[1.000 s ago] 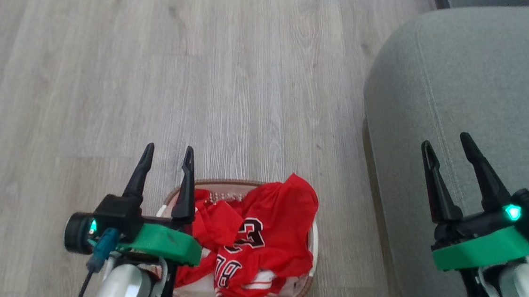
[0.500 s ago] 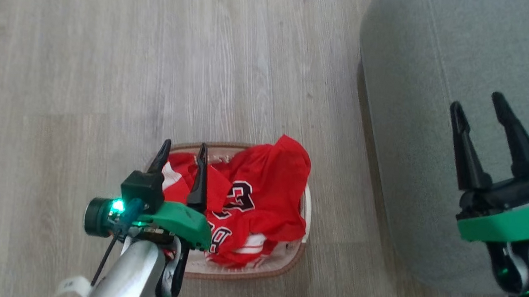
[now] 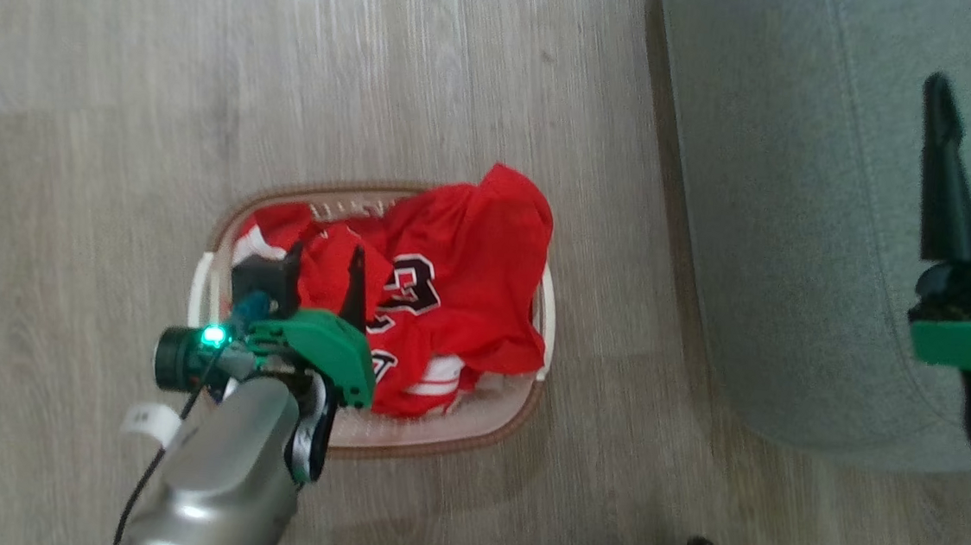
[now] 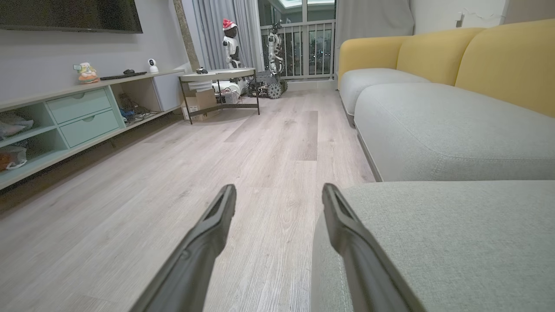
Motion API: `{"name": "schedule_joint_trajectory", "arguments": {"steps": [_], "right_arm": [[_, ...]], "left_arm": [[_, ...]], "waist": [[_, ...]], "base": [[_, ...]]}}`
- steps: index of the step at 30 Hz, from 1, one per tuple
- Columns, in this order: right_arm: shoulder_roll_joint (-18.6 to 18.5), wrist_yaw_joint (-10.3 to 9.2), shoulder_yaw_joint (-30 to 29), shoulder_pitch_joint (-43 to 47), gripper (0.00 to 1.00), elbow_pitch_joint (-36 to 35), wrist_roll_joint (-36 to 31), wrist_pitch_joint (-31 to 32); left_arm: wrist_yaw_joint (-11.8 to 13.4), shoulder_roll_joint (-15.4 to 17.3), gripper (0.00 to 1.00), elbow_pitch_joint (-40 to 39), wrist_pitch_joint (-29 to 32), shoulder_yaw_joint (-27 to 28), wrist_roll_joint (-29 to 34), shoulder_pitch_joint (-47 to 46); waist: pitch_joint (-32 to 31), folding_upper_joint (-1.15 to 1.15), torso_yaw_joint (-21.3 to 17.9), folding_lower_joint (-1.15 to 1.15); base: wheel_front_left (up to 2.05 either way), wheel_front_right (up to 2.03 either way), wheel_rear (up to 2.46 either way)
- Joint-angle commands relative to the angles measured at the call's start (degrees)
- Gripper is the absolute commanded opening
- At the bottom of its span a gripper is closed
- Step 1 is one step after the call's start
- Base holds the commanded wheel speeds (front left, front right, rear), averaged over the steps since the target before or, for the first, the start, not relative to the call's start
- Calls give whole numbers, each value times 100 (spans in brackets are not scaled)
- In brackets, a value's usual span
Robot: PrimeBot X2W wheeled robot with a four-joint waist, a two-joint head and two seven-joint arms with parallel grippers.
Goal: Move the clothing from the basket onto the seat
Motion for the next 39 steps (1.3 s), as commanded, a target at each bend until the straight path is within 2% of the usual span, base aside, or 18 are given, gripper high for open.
{"name": "schedule_joint_trajectory", "arguments": {"steps": [1, 11, 19, 25, 27, 29, 33, 35, 39], "right_arm": [[-179, -1, 2, -71, 100, -220, 55, -37], [-196, -1, -30, -538, 100, -367, 198, -37], [-202, -1, -69, -790, 100, -418, 263, -37], [-159, -1, -49, -918, 100, -448, 291, -37], [-139, -1, -53, -954, 100, -444, 301, -37], [-110, -1, -63, -983, 100, -422, 306, -37], [-82, -1, -55, -1018, 100, -395, 301, -37], [-75, -1, -42, -1037, 100, -394, 303, -37], [-87, -1, -33, -1056, 100, -406, 305, -37]], "left_arm": [[38, 60, 100, 66, -71, 63, -82, -183], [-36, 60, 100, 1601, -71, -391, -540, -1177], [45, 60, 100, 2253, -30, -607, -894, -1819], [260, 60, 100, 2698, 185, -784, -1079, -2274], [216, 60, 100, 2786, 257, -834, -1104, -2399], [115, 60, 100, 2908, 589, -906, -1159, -2518], [201, 60, 100, 3015, 1347, -949, -1292, -2540], [158, 60, 100, 3036, 1661, -1017, -1310, -2536], [114, 60, 100, 3049, 1824, -1088, -1330, -2571]], "waist": [[396, 0, -136, -1], [1333, 0, -425, -1], [1950, 0, -590, -1], [2342, 0, -718, -1], [2454, 0, -760, -1], [2570, 0, -802, -1], [2635, 0, -824, -1], [2656, 0, -829, -1], [2679, 0, -815, -1]], "base": [[0, 0, 0], [0, 0, 0], [0, 0, 0], [0, 0, 0], [0, 0, 0], [0, 0, 0], [0, 0, 0], [0, 0, 0], [0, 0, 0]]}}
